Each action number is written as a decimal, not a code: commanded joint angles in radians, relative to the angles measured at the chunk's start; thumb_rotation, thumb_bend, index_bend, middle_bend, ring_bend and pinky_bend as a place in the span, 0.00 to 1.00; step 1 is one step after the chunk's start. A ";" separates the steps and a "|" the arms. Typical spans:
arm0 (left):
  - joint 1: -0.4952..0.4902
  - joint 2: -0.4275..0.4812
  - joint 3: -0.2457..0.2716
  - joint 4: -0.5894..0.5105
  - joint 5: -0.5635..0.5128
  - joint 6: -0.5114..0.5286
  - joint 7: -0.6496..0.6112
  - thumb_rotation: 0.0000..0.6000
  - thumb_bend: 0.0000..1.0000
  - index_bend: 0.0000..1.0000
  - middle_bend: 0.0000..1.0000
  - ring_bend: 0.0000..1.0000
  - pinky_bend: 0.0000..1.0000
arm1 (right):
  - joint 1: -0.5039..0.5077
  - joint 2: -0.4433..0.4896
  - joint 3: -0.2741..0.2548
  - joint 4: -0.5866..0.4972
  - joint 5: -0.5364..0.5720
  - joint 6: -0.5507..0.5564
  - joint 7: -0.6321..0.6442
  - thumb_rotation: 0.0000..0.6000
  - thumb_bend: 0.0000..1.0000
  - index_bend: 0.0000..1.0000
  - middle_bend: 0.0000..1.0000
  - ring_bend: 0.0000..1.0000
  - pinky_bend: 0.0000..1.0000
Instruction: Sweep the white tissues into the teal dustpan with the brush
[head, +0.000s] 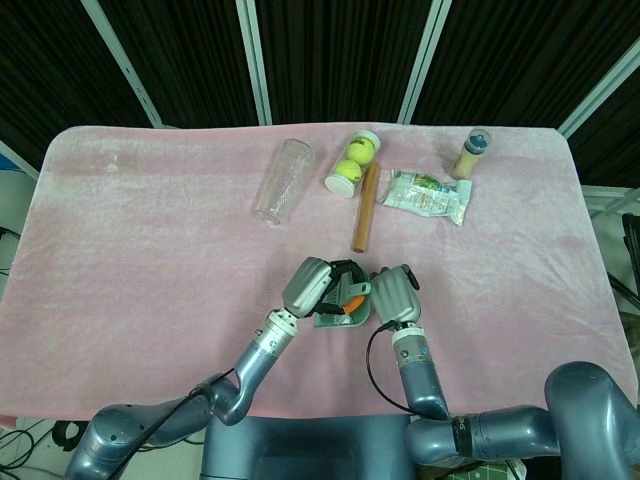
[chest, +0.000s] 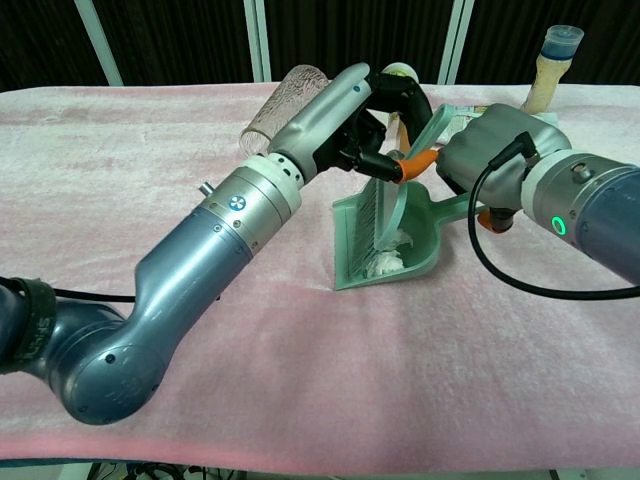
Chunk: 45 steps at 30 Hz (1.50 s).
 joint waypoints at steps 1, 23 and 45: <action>0.015 0.035 0.008 -0.035 0.010 0.015 0.004 1.00 0.50 0.74 0.81 0.86 0.95 | 0.000 0.003 0.000 -0.001 -0.002 0.002 0.002 1.00 0.58 0.82 0.74 0.77 0.66; 0.043 0.443 0.048 -0.326 0.036 -0.090 0.241 1.00 0.50 0.74 0.82 0.86 0.95 | 0.002 0.008 0.016 -0.033 0.027 0.016 0.011 1.00 0.58 0.82 0.74 0.77 0.67; 0.091 0.546 0.120 -0.388 -0.066 -0.257 0.382 1.00 0.50 0.74 0.82 0.86 0.95 | 0.006 0.000 0.011 -0.006 0.066 0.007 0.012 1.00 0.54 0.82 0.67 0.72 0.66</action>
